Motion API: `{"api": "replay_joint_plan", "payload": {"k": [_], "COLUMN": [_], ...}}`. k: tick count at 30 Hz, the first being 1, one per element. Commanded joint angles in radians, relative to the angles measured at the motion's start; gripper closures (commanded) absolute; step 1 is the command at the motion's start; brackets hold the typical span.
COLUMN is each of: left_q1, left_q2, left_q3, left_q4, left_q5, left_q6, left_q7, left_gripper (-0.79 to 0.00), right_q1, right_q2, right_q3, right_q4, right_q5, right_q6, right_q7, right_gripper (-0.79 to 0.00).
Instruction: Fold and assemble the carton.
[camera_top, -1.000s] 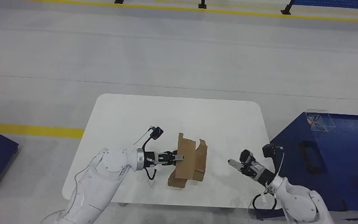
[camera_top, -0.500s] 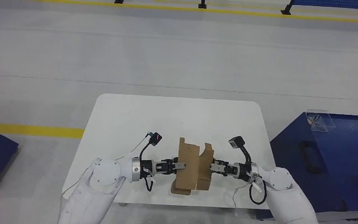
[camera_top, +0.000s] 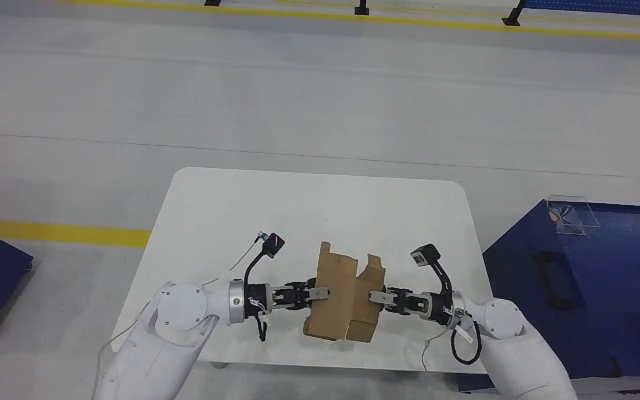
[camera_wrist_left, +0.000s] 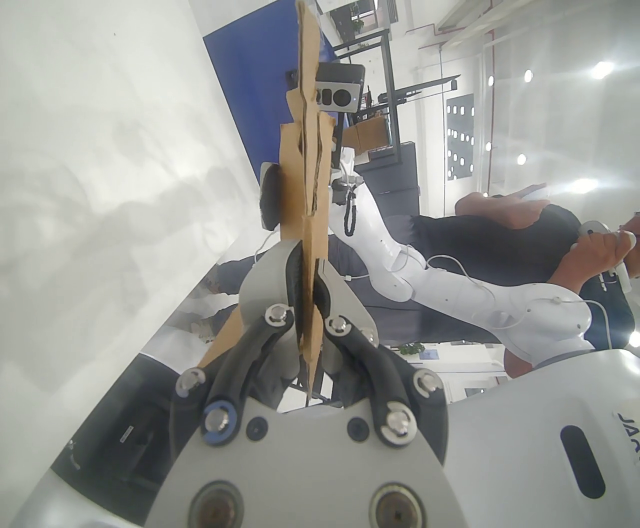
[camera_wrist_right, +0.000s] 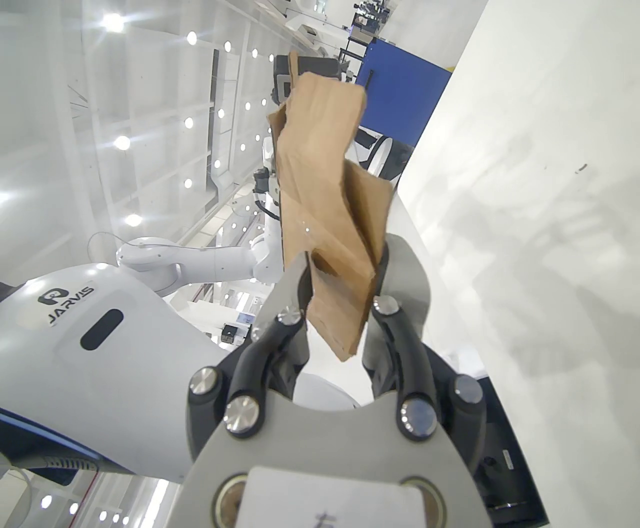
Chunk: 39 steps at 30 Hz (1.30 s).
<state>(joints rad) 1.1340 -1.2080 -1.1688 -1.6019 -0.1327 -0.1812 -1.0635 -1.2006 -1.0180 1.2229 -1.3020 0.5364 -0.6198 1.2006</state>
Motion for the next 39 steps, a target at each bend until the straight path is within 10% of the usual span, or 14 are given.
{"api": "replay_joint_plan", "payload": {"k": [1, 4, 5, 6, 20, 39], "left_q1": [0.005, 0.005, 0.007, 0.007, 0.036, 0.031], "left_q2": [0.002, 0.005, 0.005, 0.006, 0.046, 0.046], "left_q3": [-0.002, -0.005, -0.006, -0.005, -0.181, -0.173], "left_q4": [-0.004, 0.0, 0.001, -0.001, 0.093, 0.107], "left_q5": [0.001, 0.001, -0.004, -0.006, 0.086, 0.111], "left_q6": [0.002, 0.008, 0.012, 0.015, 0.062, 0.084], "left_q7": [0.005, 0.013, 0.025, 0.026, 0.109, 0.133], "left_gripper": [0.0, 0.0, -0.292, -0.785, -0.785, -0.785], "right_q1": [0.008, 0.007, 0.006, 0.005, 0.003, 0.003], "right_q2": [0.007, 0.018, 0.022, 0.027, 0.045, 0.045], "right_q3": [-0.011, -0.022, -0.024, -0.023, -0.005, -0.005], "right_q4": [0.002, -0.007, -0.009, -0.01, 0.005, 0.005], "right_q5": [0.013, 0.023, 0.027, 0.027, -0.01, -0.01], "right_q6": [-0.004, -0.019, -0.023, -0.033, -0.063, -0.063], "right_q7": [-0.004, -0.019, -0.023, -0.033, -0.063, -0.063], "right_gripper": [0.0, 0.0, 0.0, 0.0, 0.0, 0.0]}}
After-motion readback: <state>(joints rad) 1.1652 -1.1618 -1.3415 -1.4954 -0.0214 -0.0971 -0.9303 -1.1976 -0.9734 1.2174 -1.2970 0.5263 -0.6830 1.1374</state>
